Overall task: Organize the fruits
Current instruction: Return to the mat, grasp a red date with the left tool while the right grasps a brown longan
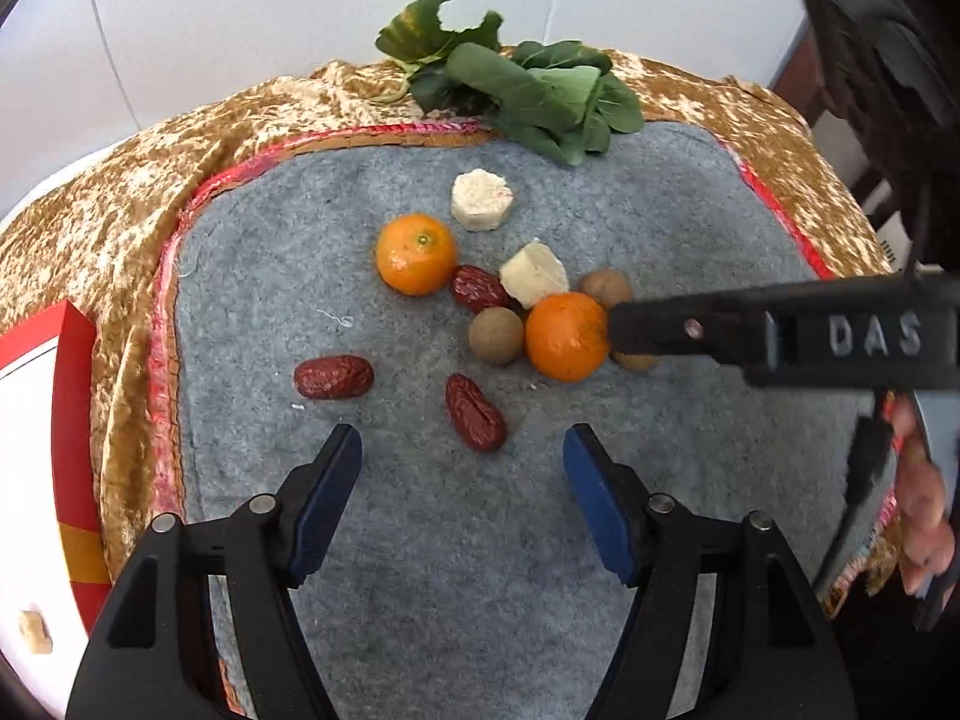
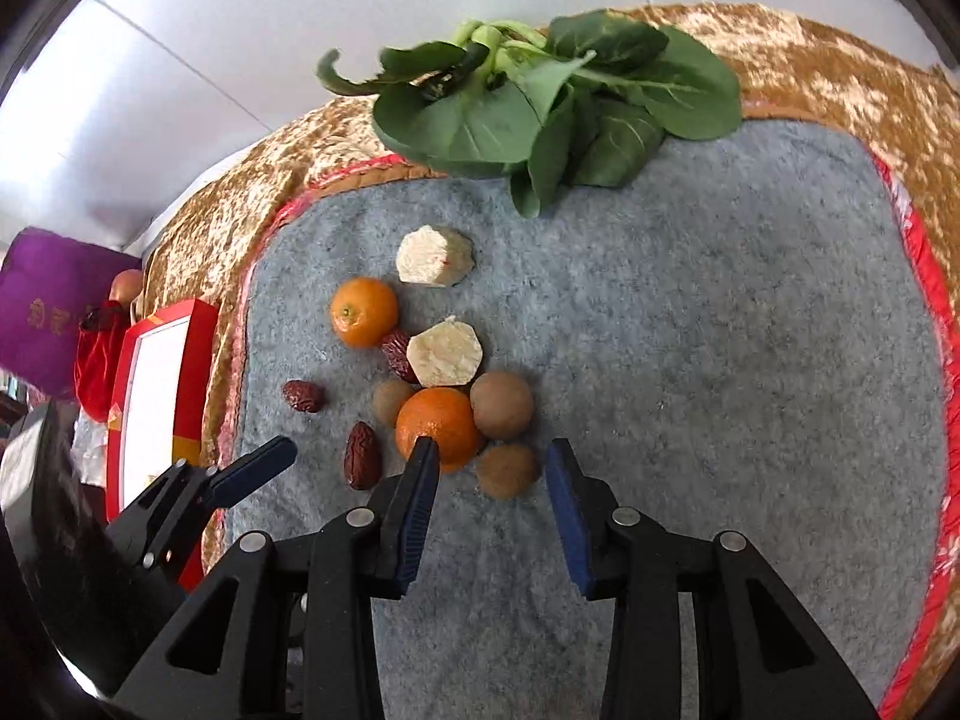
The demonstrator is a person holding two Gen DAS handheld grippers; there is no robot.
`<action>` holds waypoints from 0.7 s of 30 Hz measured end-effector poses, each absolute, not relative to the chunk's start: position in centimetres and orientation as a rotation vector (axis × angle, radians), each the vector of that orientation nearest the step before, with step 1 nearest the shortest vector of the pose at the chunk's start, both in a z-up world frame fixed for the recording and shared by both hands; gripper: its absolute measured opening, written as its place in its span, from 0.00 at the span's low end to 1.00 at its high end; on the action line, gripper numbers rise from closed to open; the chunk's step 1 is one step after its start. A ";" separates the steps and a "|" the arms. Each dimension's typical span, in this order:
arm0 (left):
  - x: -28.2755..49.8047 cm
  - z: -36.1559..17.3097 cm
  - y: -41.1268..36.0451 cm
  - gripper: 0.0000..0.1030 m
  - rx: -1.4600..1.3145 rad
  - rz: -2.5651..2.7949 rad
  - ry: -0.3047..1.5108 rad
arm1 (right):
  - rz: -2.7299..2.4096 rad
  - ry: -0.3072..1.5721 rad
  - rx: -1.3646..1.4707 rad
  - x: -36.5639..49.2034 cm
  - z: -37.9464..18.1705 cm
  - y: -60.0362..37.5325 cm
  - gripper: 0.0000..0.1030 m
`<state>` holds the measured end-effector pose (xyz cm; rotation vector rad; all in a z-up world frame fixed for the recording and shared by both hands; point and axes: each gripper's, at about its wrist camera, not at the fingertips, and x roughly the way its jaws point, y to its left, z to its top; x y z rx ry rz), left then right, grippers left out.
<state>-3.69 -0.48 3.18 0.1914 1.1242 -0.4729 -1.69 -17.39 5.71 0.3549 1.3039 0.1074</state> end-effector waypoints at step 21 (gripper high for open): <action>-1.5 1.1 -2.2 0.21 0.209 -0.518 1.103 | 0.128 1.379 0.291 -0.9 3.5 -16.0 0.25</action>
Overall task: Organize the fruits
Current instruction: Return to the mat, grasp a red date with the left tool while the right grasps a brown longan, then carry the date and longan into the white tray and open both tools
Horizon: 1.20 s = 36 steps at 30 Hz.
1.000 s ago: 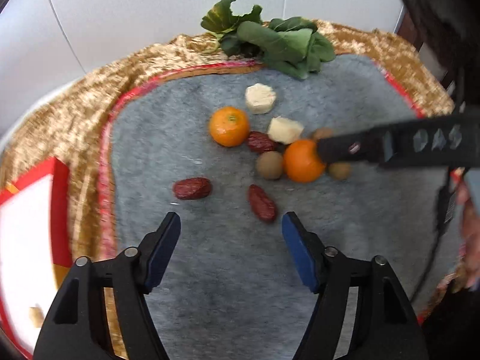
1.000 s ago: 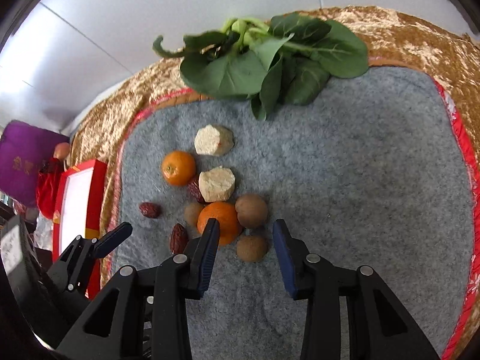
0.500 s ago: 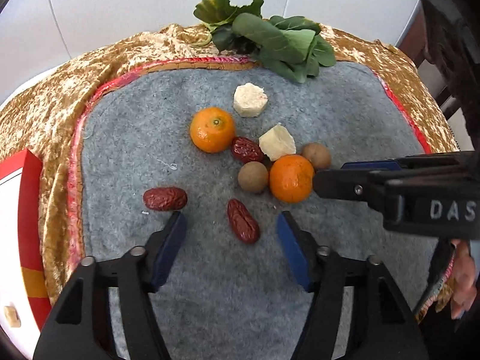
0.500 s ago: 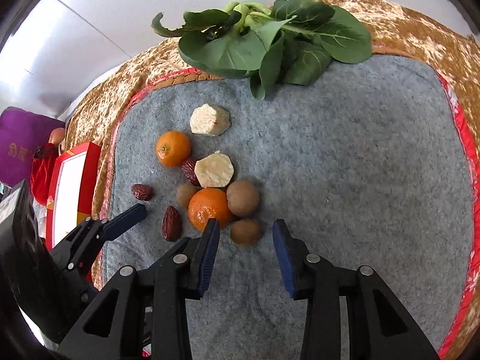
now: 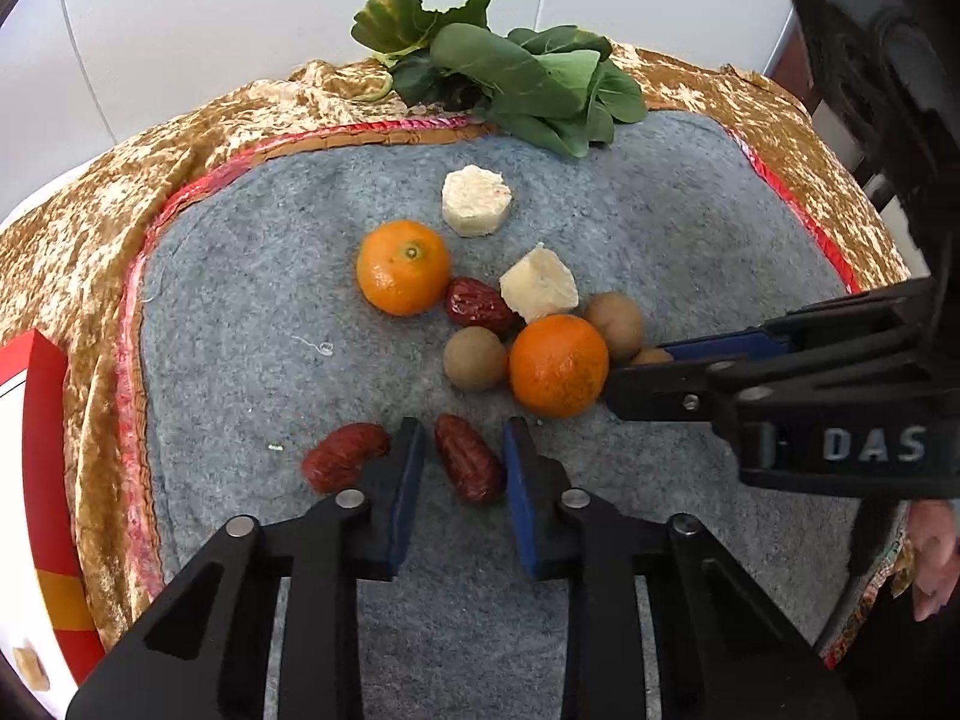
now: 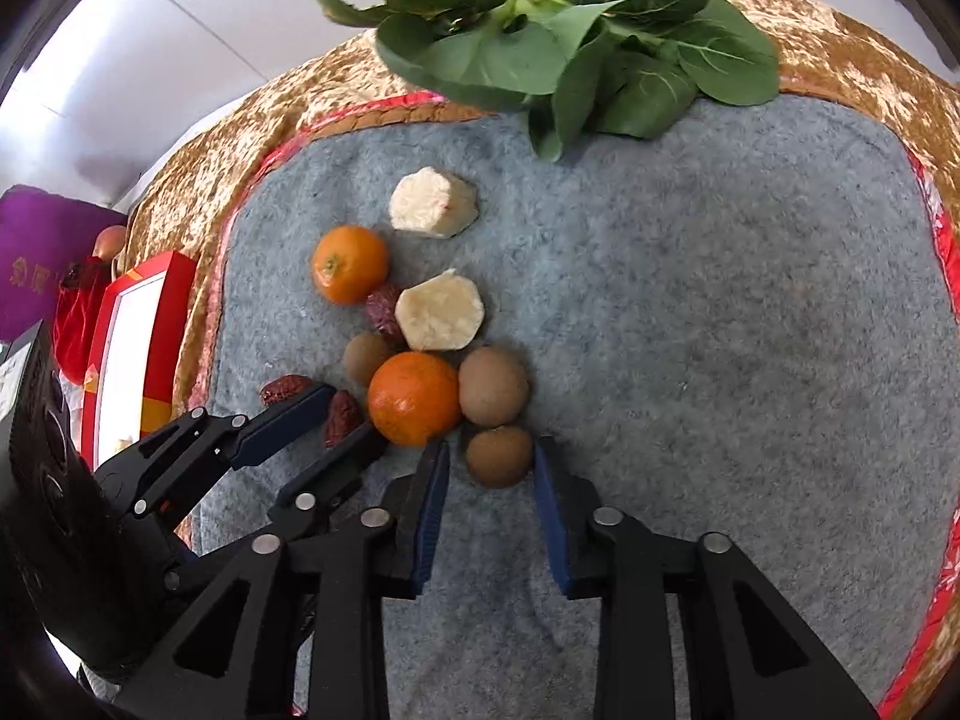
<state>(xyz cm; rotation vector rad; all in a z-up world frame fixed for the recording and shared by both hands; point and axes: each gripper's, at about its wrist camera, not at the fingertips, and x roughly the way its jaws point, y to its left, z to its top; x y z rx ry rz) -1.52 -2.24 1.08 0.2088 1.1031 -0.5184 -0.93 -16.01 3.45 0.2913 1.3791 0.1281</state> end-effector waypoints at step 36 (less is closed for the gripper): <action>-5.6 9.4 17.8 0.14 0.087 -0.211 1.009 | 0.626 1.185 0.255 -4.1 8.1 1.1 0.21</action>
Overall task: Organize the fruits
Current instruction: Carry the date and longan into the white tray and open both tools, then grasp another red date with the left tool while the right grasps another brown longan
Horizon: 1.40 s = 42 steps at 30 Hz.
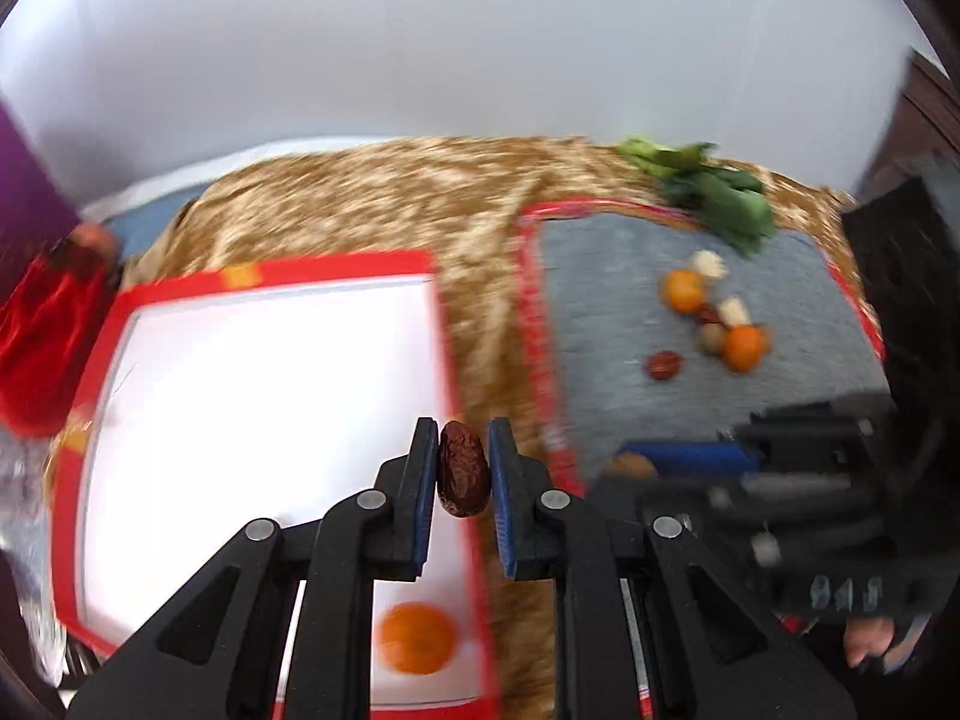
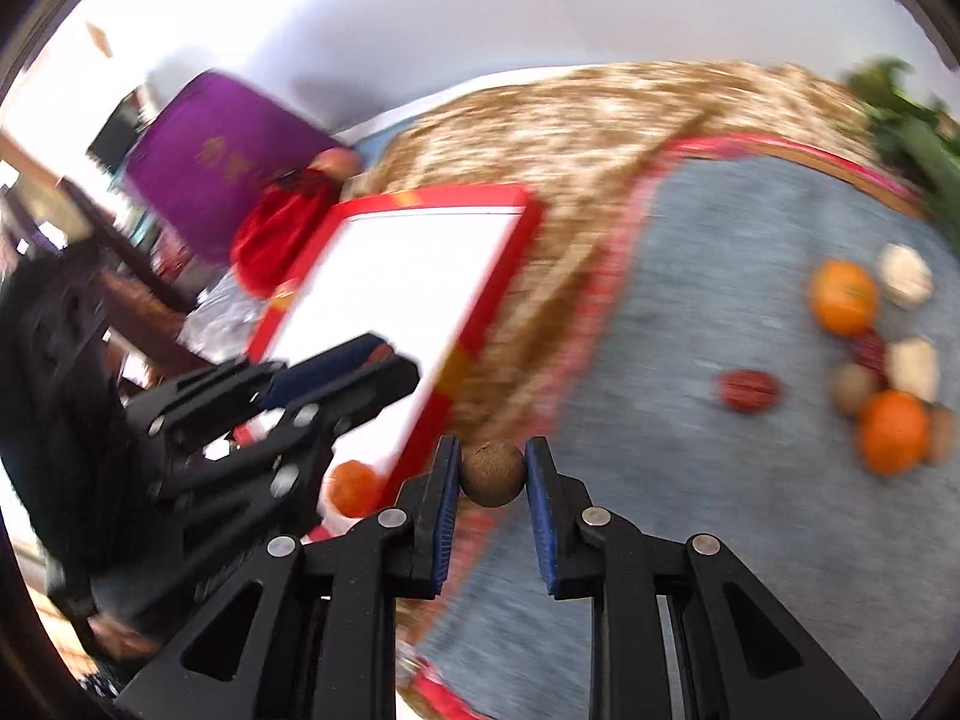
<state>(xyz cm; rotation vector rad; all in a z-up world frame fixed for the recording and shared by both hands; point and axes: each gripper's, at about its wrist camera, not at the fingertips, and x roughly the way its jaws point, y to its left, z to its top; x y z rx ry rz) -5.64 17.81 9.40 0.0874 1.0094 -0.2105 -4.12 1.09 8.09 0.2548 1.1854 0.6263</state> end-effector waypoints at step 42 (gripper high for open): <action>-4.7 7.7 12.9 0.20 0.211 -0.213 1.062 | 0.478 1.015 0.268 -4.6 10.3 -5.2 0.25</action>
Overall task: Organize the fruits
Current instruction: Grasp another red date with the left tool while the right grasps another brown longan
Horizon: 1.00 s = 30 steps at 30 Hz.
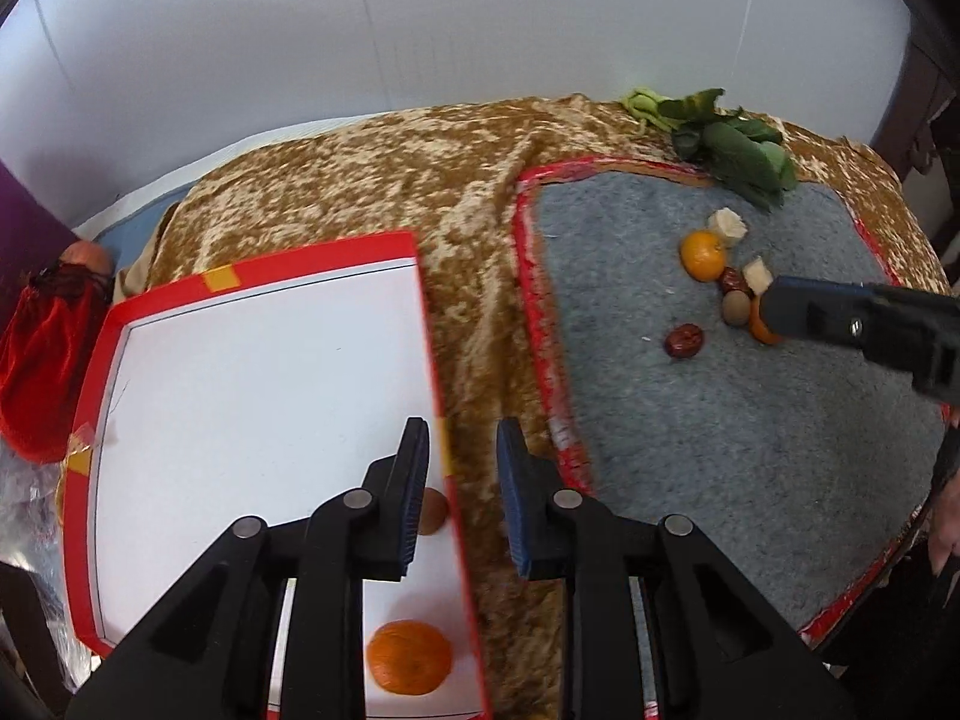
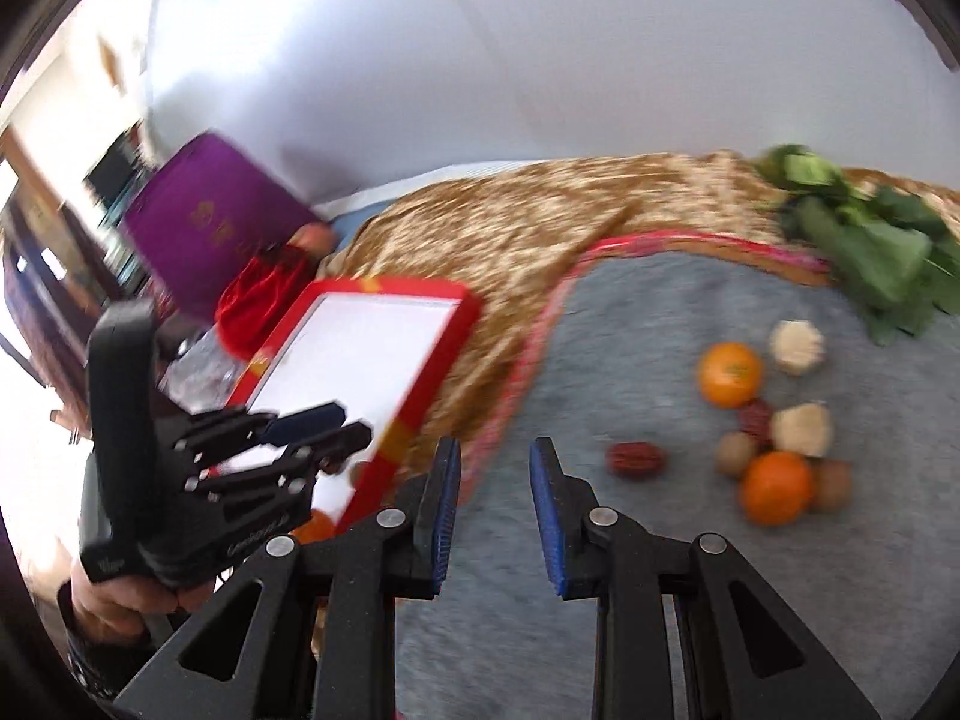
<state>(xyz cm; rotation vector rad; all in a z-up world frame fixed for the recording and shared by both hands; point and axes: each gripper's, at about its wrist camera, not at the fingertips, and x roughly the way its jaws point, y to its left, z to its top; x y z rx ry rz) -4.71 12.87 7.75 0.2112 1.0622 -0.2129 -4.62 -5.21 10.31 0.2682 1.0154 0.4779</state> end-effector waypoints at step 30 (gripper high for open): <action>-1.5 3.2 0.8 0.20 0.428 -0.526 1.043 | 0.082 1.297 0.532 -0.6 4.2 -18.7 0.26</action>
